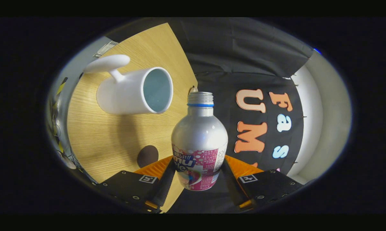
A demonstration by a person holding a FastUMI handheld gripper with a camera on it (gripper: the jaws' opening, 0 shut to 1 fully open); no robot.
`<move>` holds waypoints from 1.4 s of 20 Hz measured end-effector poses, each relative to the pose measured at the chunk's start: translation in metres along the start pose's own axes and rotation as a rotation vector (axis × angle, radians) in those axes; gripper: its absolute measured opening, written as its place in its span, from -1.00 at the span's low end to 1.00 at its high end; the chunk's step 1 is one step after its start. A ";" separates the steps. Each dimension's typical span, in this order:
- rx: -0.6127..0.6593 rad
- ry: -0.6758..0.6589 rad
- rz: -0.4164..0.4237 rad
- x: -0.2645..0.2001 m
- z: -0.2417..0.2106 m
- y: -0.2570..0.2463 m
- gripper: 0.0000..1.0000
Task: Take the bottle from table, then pour the juice into the cup, finally place the bottle on the coaster
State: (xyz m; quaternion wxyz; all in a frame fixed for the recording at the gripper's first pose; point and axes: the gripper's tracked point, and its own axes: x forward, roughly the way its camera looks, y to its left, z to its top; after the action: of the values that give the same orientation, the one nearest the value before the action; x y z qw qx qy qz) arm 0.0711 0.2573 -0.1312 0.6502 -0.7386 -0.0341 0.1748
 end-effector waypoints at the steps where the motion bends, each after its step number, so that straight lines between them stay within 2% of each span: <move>1: -0.011 -0.001 0.002 0.000 0.000 0.000 0.55; 28: -0.280 -0.008 0.014 -0.001 0.003 -0.014 0.55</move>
State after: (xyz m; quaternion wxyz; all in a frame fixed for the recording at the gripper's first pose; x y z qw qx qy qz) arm 0.0722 0.2623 -0.1175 0.5394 -0.8217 -0.0555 0.1757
